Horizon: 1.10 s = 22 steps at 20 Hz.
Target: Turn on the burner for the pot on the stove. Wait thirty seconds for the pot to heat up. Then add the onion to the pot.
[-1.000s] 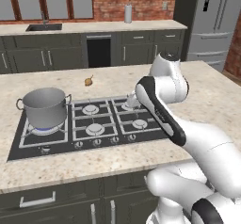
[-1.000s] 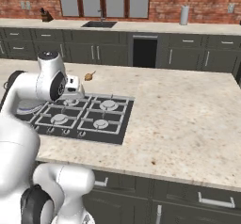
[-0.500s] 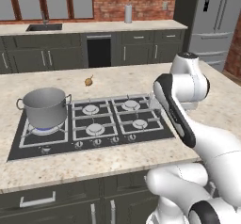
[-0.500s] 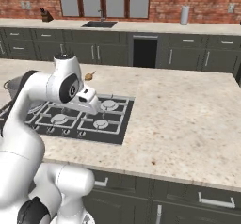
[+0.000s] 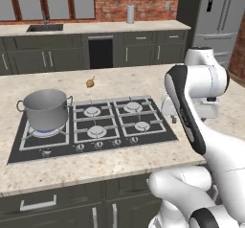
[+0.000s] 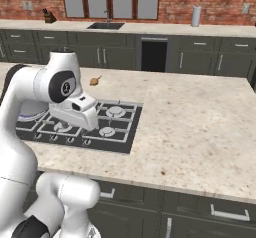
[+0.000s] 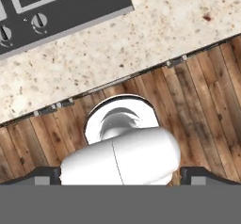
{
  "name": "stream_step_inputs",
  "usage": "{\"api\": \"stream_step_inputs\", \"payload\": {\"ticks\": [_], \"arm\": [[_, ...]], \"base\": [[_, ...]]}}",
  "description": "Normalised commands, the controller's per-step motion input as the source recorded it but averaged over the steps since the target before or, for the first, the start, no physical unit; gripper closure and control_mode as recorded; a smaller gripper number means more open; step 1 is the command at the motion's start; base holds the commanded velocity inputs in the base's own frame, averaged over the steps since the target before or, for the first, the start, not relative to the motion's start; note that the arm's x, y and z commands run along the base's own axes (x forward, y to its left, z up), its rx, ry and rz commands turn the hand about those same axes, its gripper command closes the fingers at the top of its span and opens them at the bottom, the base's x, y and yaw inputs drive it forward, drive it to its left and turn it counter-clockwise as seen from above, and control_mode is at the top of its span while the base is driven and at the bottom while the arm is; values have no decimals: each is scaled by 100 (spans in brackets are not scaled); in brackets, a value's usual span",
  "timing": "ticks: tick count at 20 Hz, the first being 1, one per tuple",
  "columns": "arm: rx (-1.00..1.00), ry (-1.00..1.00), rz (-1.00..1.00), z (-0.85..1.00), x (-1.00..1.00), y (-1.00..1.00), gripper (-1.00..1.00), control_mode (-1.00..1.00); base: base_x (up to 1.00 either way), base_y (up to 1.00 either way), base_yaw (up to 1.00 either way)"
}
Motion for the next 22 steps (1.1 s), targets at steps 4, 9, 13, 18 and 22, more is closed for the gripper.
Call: {"api": "stream_step_inputs", "payload": {"ticks": [4, 9, 13, 18, 22], "arm": [[-7, 0, 0, -6, -51, -21, -100, -100], [0, 0, 0, -1, -14, -7, -100, -100], [0, 0, 0, 0, 0, 0, -100, -100], [0, 0, 1, -1, 3, -6, -100, -100], [0, 0, 0, -4, 0, -9, -100, 100]], "base": [[0, 0, 0], [0, 0, 0], [0, 0, 0], [0, 0, 0], [0, -44, 0]]}}
